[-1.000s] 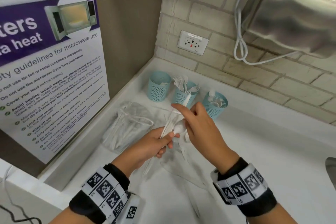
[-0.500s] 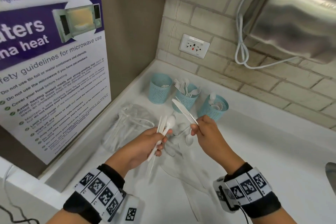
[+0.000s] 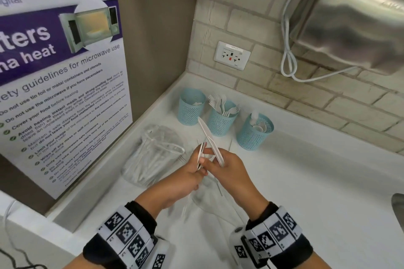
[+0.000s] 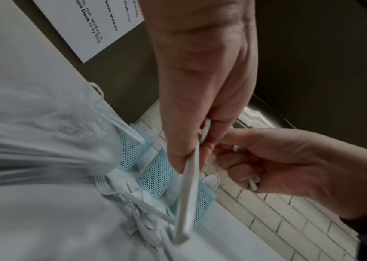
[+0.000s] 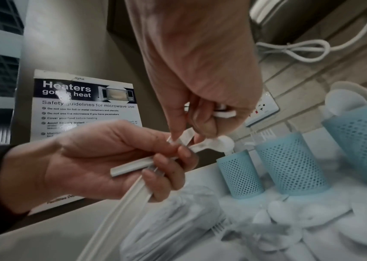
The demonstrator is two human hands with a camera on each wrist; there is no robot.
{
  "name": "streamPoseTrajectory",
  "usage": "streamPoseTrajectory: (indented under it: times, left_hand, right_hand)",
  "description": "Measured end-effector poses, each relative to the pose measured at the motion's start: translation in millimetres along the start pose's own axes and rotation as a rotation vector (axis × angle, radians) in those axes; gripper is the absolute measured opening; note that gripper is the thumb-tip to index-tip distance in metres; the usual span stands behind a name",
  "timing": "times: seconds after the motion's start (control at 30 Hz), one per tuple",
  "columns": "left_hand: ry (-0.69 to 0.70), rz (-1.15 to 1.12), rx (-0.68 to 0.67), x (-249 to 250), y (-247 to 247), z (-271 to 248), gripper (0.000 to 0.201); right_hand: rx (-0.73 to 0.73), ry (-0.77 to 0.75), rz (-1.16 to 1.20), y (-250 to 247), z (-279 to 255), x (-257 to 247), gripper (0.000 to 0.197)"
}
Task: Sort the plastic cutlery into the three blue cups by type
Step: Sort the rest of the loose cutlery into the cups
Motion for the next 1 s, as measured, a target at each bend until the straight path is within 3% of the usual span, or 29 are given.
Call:
streamPoseTrajectory:
  times: [0.1,0.2,0.4,0.57,0.7,0.83,1.0]
  left_hand:
    - [0.006,-0.012,-0.015,0,0,0,0.066]
    - [0.053,-0.001,-0.014,2,-1,0,0.057]
    - [0.049,-0.071,-0.022,-3,1,2,0.050]
    - [0.017,-0.039,-0.066,-2,8,0,0.063]
    - [-0.127,0.051,-0.047,-19,6,0,0.074]
    - [-0.168,0.136,0.012,-23,-5,-1,0.071]
    - [-0.137,0.208,0.082,-13,-6,-2,0.069]
  right_hand:
    - [-0.025,0.055,0.174,8,1,11,0.011]
    - [-0.073,0.086,0.281,13,0,12,0.009]
    - [-0.043,0.001,0.328,4,1,0,0.015]
    - [0.050,-0.070,0.372,-13,1,-12,0.019]
    - [0.150,-0.161,0.363,-30,4,-28,0.020]
    - [0.230,-0.204,0.363,-49,9,-35,0.021]
    - [0.105,-0.076,0.357,-18,8,-12,0.026]
Point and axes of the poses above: each hand's wrist, its own z-axis towards the middle knuckle, its own y-axis out of the palm, x = y × z, the point moved 10 cm from there along z, towards the middle knuckle, and after that the axes turned 12 degrees about -x, right-handed, at the moved point
